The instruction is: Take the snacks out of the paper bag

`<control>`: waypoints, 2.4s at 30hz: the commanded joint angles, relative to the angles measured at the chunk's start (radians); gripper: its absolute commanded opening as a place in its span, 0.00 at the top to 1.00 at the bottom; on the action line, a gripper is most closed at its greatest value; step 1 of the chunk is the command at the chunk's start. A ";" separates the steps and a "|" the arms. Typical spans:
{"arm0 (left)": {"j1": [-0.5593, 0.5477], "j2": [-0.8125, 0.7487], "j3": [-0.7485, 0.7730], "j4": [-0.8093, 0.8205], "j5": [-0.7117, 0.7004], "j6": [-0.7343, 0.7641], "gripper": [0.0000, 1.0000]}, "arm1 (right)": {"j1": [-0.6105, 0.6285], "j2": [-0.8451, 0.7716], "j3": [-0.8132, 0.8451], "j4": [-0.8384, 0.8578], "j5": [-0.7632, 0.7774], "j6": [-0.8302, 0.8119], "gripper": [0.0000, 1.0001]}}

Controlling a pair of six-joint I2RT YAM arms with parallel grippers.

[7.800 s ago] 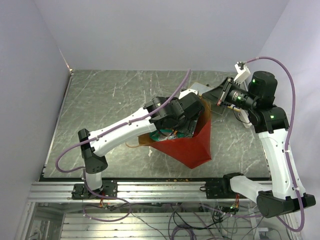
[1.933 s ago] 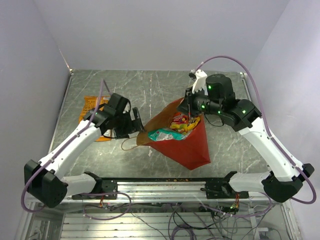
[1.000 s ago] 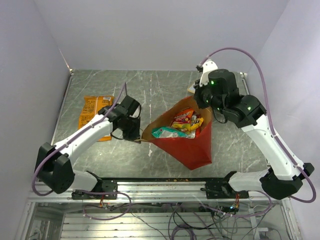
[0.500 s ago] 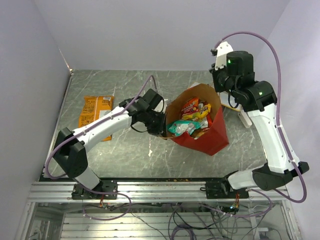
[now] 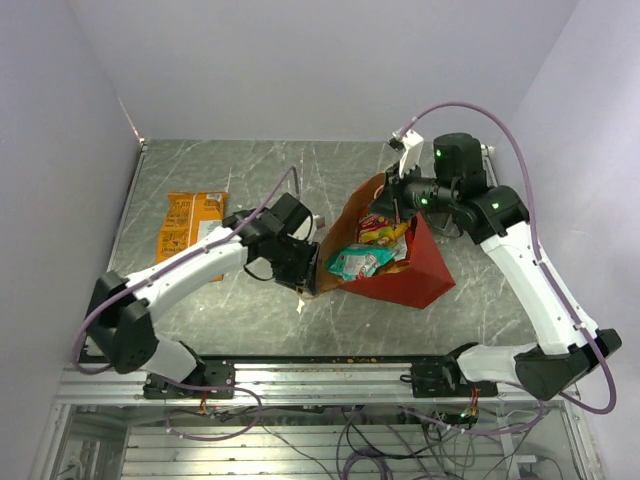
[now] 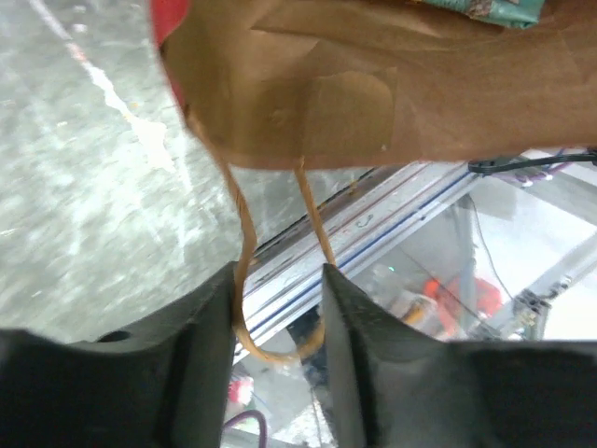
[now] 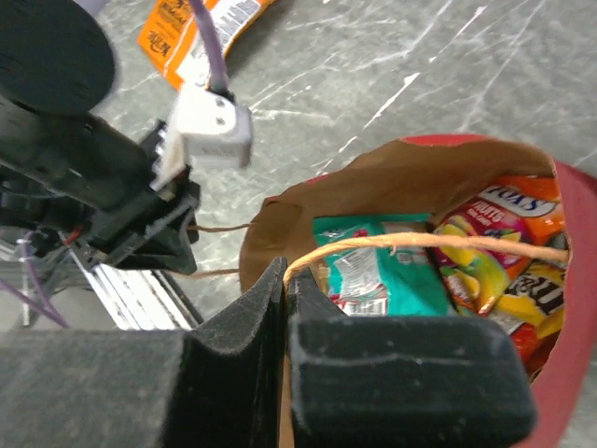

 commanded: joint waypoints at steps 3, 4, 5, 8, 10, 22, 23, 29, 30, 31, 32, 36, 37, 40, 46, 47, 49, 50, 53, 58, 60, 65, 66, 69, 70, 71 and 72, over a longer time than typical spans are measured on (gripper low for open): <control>0.000 -0.154 0.135 -0.088 -0.136 0.063 0.40 | 0.001 -0.092 -0.059 0.163 -0.057 0.147 1.00; 0.000 -0.167 0.144 -0.050 -0.124 0.044 0.38 | 0.001 -0.094 -0.053 0.164 -0.031 0.167 1.00; 0.001 -0.175 0.143 -0.001 -0.103 0.018 0.37 | 0.001 -0.097 -0.046 0.165 0.004 0.200 1.00; -0.004 -0.181 0.106 0.190 -0.039 -0.096 0.33 | 0.001 -0.126 -0.055 0.199 0.097 0.332 1.00; -0.028 -0.170 0.071 0.323 -0.047 -0.171 0.34 | 0.001 -0.146 -0.073 0.230 0.117 0.393 1.00; -0.348 0.152 0.256 0.315 -0.499 -0.268 0.78 | -0.001 -0.139 0.026 0.149 0.123 0.283 1.00; -0.368 0.171 0.258 0.307 -0.543 -0.290 0.82 | -0.001 -0.152 0.019 0.164 0.107 0.281 1.00; -0.490 0.225 0.272 0.313 -0.631 -0.320 0.90 | -0.001 -0.164 0.043 0.111 0.134 0.203 1.00; -0.516 0.221 0.248 0.335 -0.628 -0.314 0.90 | -0.001 -0.167 0.040 0.099 0.158 0.196 1.00; -0.539 0.213 0.216 0.358 -0.624 -0.309 0.90 | -0.001 -0.173 0.027 0.094 0.172 0.191 1.00; -0.555 0.203 0.181 0.382 -0.621 -0.300 0.90 | -0.001 -0.182 0.012 0.102 0.176 0.185 1.00; -0.571 0.164 0.028 0.484 -0.608 -0.226 0.90 | -0.001 -0.235 -0.059 0.157 0.149 0.201 1.00; -0.570 0.154 0.011 0.499 -0.614 -0.196 0.90 | -0.001 -0.253 -0.073 0.162 0.145 0.203 1.00; -0.561 0.136 0.027 0.482 -0.657 -0.112 0.84 | -0.001 -0.287 -0.110 0.155 0.149 0.206 1.00; -0.539 0.108 0.077 0.469 -0.719 -0.005 0.55 | -0.001 -0.269 -0.094 0.122 0.143 0.222 1.00; -0.536 0.112 0.084 0.461 -0.742 -0.001 0.53 | -0.001 -0.259 -0.080 0.116 0.146 0.217 1.00; -0.521 0.122 0.095 0.448 -0.784 -0.002 0.50 | -0.001 -0.245 -0.058 0.113 0.162 0.217 1.00; -0.505 0.131 0.106 0.440 -0.796 -0.001 0.50 | -0.001 -0.242 -0.051 0.121 0.162 0.220 1.00; -0.473 0.158 0.125 0.440 -0.801 0.013 0.48 | -0.001 -0.235 -0.043 0.134 0.148 0.227 1.00; -0.470 0.234 0.153 0.464 -0.792 0.038 0.39 | -0.001 -0.212 -0.018 0.120 0.139 0.230 1.00; -0.470 0.273 0.185 0.438 -0.811 0.047 0.36 | -0.001 -0.208 -0.012 0.124 0.138 0.234 1.00; -0.459 0.347 0.192 0.420 -0.804 0.041 0.35 | -0.001 -0.198 -0.010 0.134 0.122 0.242 1.00; -0.456 0.357 0.191 0.412 -0.803 0.036 0.35 | -0.001 -0.195 -0.010 0.134 0.119 0.244 1.00; -0.452 0.360 0.176 0.401 -0.803 0.027 0.41 | -0.001 -0.204 -0.027 0.139 0.116 0.255 1.00; -0.451 0.353 0.169 0.400 -0.801 0.026 0.45 | -0.001 -0.209 -0.034 0.142 0.115 0.257 1.00; -0.450 0.342 0.165 0.402 -0.799 0.027 0.49 | -0.001 -0.216 -0.041 0.145 0.116 0.259 1.00; -0.450 0.335 0.162 0.400 -0.795 0.024 0.54 | -0.001 -0.223 -0.048 0.146 0.119 0.259 1.00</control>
